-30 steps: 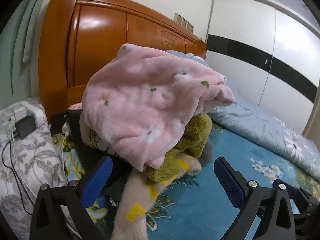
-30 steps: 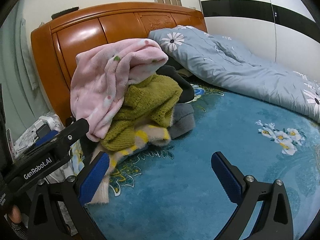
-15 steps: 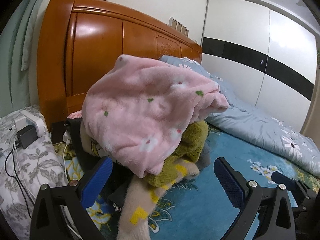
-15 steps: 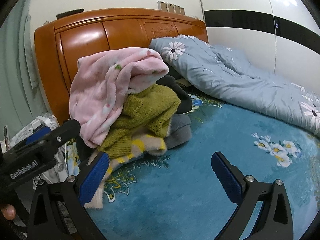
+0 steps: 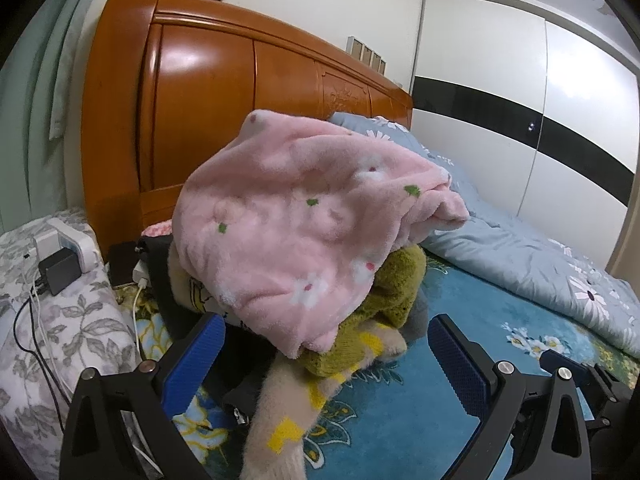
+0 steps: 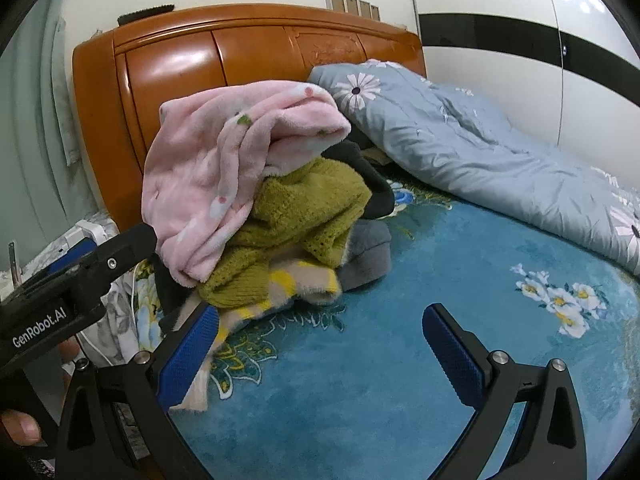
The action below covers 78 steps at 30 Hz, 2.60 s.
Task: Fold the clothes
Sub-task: 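Reach both grippers toward the pink fleece garment on the clothes pile, then grasp the pink fleece garment with both grippers and lift it off the pile, then carry the pink garment with both grippers onto the open bed sheet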
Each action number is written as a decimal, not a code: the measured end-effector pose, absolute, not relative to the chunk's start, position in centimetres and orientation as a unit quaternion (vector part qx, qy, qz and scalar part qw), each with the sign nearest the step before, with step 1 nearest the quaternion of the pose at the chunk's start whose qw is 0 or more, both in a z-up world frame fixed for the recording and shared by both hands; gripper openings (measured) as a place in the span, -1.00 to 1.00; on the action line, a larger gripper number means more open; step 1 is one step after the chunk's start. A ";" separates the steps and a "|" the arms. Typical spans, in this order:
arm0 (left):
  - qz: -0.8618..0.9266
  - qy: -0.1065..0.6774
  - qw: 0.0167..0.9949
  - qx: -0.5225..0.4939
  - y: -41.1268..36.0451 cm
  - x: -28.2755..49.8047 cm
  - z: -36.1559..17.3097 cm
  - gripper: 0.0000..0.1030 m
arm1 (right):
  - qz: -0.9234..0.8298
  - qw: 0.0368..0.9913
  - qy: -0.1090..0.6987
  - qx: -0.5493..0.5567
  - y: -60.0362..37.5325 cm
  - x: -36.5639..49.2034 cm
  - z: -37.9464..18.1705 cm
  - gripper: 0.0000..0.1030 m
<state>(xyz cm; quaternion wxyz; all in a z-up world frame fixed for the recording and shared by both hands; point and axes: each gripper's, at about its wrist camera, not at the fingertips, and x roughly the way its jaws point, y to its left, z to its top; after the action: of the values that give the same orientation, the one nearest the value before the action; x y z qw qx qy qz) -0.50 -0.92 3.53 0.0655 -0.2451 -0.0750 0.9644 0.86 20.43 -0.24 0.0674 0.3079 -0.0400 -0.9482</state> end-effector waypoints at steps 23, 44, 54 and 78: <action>0.944 -0.115 0.051 -0.305 -4.9 -2.8 -0.3 1.00 | -0.909 0.129 -0.206 0.339 19.5 -14.0 6.1 -0.16; 0.958 -0.086 0.104 -0.254 -0.2 0.4 3.7 1.00 | -0.957 0.200 -0.141 0.155 28.3 2.3 21.1 -0.81; 0.920 0.001 0.283 -0.272 10.2 2.8 2.6 -0.29 | -0.966 0.112 -0.155 0.171 35.9 9.0 19.1 -0.80; 0.827 0.044 0.517 -0.216 30.1 8.5 13.3 -0.57 | -0.911 -0.136 -0.331 0.204 58.7 32.1 7.7 0.09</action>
<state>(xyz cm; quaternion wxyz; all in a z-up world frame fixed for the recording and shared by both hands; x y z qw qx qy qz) 8.47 30.06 13.26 0.5170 -0.2164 0.0439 0.8270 32.12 58.74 7.71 -0.1355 0.2045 -0.3312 -0.9111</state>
